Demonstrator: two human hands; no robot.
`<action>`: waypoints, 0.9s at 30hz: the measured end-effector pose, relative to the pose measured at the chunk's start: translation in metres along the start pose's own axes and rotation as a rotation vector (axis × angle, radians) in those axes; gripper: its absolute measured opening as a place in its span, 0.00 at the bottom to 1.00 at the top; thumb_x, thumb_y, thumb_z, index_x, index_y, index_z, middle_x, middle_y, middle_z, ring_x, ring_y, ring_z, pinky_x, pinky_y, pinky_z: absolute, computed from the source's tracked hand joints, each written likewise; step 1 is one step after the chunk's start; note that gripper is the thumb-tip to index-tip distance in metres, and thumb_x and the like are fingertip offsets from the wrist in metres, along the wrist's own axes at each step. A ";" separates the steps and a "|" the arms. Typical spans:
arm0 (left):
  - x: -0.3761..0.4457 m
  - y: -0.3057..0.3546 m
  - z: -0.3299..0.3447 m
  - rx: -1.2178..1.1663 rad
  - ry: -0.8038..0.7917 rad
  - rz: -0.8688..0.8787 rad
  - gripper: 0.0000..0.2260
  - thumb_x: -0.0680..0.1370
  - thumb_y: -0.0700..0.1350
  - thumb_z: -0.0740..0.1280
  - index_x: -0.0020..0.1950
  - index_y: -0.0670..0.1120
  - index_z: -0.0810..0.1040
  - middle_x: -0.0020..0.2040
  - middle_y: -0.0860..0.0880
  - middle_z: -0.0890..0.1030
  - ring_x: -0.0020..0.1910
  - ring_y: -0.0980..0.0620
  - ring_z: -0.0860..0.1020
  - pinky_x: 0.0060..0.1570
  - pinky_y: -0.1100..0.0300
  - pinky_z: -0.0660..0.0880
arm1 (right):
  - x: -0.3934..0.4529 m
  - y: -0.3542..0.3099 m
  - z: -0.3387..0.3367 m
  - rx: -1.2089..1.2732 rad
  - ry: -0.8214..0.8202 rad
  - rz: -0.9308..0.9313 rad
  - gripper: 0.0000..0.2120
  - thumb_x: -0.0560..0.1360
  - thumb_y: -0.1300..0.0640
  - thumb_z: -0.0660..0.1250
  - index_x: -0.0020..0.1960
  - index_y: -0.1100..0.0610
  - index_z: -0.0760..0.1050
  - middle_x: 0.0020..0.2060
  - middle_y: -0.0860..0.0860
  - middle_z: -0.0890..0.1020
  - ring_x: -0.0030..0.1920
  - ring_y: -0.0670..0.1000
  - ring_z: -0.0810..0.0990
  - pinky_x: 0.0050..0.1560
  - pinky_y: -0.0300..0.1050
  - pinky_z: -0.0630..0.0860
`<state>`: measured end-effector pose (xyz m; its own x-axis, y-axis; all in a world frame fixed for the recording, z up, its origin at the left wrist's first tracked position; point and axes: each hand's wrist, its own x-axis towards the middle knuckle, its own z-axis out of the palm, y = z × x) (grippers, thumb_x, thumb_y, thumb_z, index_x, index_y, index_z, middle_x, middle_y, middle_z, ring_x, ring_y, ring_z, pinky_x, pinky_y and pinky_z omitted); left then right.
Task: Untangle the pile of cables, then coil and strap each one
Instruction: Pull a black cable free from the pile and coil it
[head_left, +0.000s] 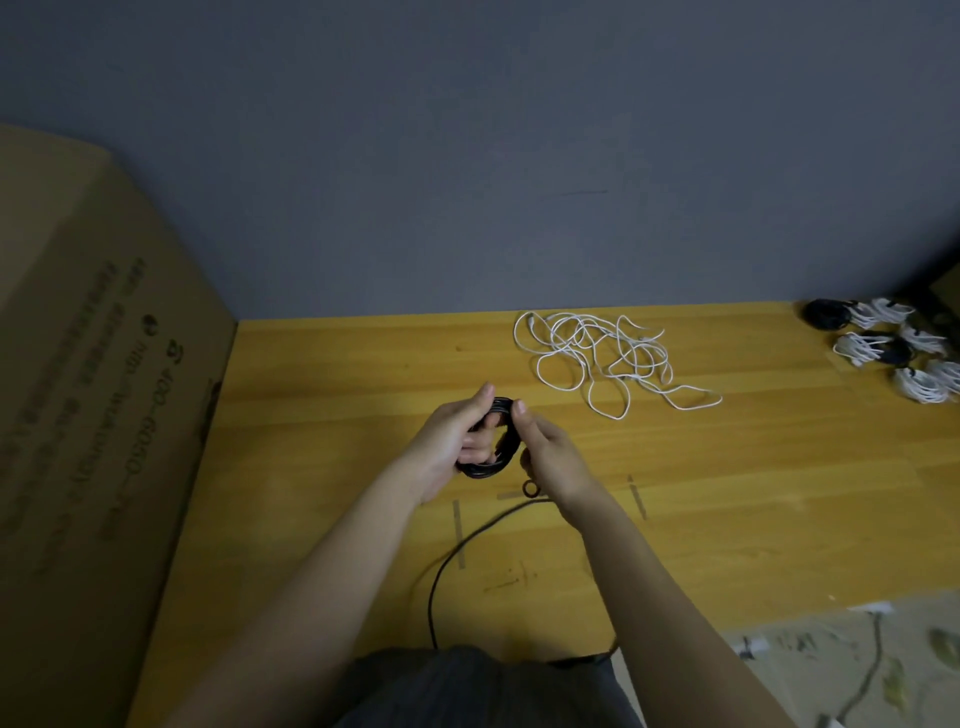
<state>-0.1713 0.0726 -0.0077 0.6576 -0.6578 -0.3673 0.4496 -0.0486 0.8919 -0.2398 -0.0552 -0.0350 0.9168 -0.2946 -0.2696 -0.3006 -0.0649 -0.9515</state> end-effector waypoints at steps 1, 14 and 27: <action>-0.001 0.001 -0.001 -0.089 0.006 -0.023 0.18 0.82 0.55 0.55 0.37 0.46 0.68 0.22 0.55 0.58 0.21 0.56 0.57 0.38 0.59 0.67 | 0.001 0.002 -0.003 0.006 0.003 -0.009 0.15 0.77 0.37 0.59 0.45 0.43 0.79 0.26 0.42 0.68 0.26 0.45 0.62 0.25 0.36 0.60; 0.007 0.002 0.012 -0.243 0.242 0.322 0.08 0.83 0.41 0.56 0.44 0.45 0.68 0.35 0.51 0.71 0.31 0.56 0.72 0.39 0.65 0.69 | -0.006 0.020 0.033 -0.482 -0.121 -0.165 0.17 0.81 0.51 0.59 0.70 0.50 0.69 0.30 0.47 0.74 0.32 0.50 0.70 0.35 0.44 0.65; 0.009 -0.028 -0.043 1.038 0.121 -0.043 0.29 0.81 0.62 0.47 0.74 0.43 0.59 0.56 0.47 0.78 0.46 0.49 0.77 0.45 0.57 0.71 | -0.020 0.007 0.003 -0.745 -0.052 -0.481 0.09 0.79 0.55 0.65 0.56 0.55 0.80 0.45 0.51 0.82 0.48 0.52 0.78 0.46 0.45 0.72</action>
<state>-0.1521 0.1009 -0.0470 0.7352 -0.5635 -0.3766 -0.2289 -0.7294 0.6447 -0.2599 -0.0466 -0.0369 0.9933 -0.0327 0.1111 0.0442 -0.7795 -0.6248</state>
